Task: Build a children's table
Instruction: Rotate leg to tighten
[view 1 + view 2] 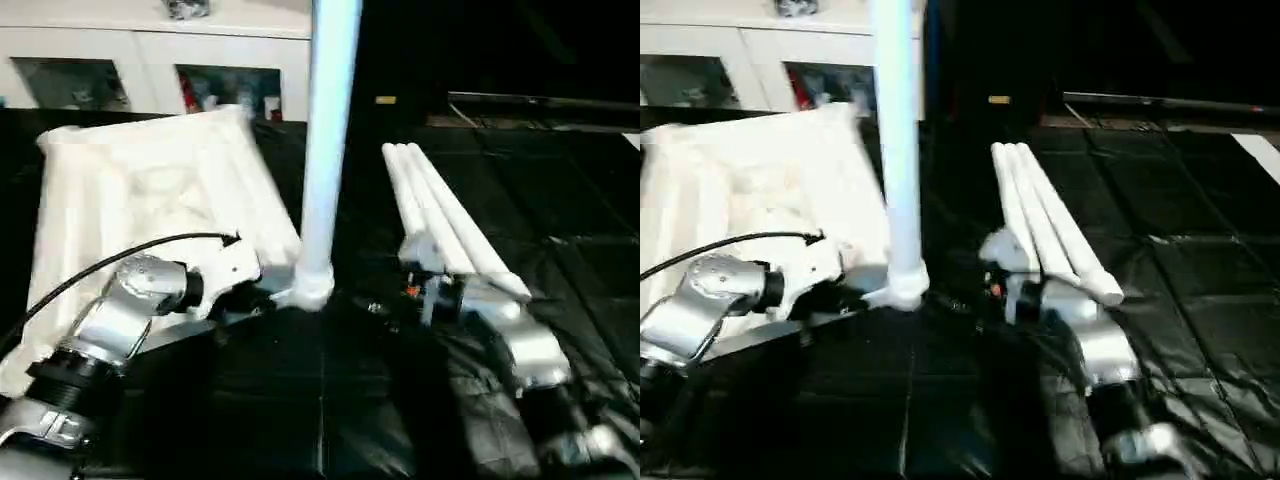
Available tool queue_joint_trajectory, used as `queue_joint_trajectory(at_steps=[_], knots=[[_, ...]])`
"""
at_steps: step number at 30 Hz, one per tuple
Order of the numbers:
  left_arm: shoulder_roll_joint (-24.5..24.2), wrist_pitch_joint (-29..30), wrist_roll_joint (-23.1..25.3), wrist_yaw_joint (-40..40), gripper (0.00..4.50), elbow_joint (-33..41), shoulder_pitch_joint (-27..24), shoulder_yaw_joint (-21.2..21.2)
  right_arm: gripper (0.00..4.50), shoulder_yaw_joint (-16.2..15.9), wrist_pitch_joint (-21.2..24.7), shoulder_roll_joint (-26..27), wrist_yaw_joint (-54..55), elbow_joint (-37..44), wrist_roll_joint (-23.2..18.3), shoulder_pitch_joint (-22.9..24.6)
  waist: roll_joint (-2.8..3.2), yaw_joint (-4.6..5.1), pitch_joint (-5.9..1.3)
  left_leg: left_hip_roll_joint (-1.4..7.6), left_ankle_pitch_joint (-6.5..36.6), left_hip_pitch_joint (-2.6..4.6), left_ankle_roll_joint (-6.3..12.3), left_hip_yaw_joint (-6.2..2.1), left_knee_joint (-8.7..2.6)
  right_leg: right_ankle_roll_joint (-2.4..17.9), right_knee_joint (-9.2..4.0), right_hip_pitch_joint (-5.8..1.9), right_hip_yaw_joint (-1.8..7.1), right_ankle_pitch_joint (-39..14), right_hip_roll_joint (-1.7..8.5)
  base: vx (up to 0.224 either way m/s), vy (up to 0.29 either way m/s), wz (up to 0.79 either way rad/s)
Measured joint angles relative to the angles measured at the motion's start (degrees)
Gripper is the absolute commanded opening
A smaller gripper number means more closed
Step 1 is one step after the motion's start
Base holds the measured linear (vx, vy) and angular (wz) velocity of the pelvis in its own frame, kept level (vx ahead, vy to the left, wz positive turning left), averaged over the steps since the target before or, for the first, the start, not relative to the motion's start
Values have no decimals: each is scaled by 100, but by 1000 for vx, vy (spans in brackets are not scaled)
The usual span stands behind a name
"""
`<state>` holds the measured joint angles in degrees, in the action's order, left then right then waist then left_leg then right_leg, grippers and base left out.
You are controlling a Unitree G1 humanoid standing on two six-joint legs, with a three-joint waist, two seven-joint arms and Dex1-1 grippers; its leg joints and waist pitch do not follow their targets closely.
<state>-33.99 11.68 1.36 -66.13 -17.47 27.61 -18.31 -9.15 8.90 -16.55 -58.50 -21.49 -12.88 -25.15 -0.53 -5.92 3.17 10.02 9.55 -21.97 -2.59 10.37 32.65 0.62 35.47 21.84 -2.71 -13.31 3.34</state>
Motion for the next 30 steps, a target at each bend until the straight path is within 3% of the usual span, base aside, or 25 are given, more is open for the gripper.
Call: queue_joint_trajectory(at_steps=[8, 22, 30], knots=[[-120, -346, -4, -396, 0, 1, -3, -150, 447, -277, 157, 2, -473, -376, 38, -291, -3, -78, -1, 4, 3, -4, 5, 1, 41, 0, 43, 4, 1, 0, 4, 0, 0, 0], [-131, -520, 8, -695, 0, 121, -27, -306, 447, -523, 58, 278, -797, -851, 176, -521, -9, -87, -3, 7, 6, -7, 9, 1, 83, 1, 72, -1, 2, 0, 8, 0, 0, 0], [-129, -540, 14, -695, 0, 120, -26, -312, 372, -525, 73, 361, -816, -1026, 170, -524, -8, -89, -3, 7, 7, -8, 11, 1, 86, 1, 73, -1, 2, 0, 8, 0, 0, 0]])
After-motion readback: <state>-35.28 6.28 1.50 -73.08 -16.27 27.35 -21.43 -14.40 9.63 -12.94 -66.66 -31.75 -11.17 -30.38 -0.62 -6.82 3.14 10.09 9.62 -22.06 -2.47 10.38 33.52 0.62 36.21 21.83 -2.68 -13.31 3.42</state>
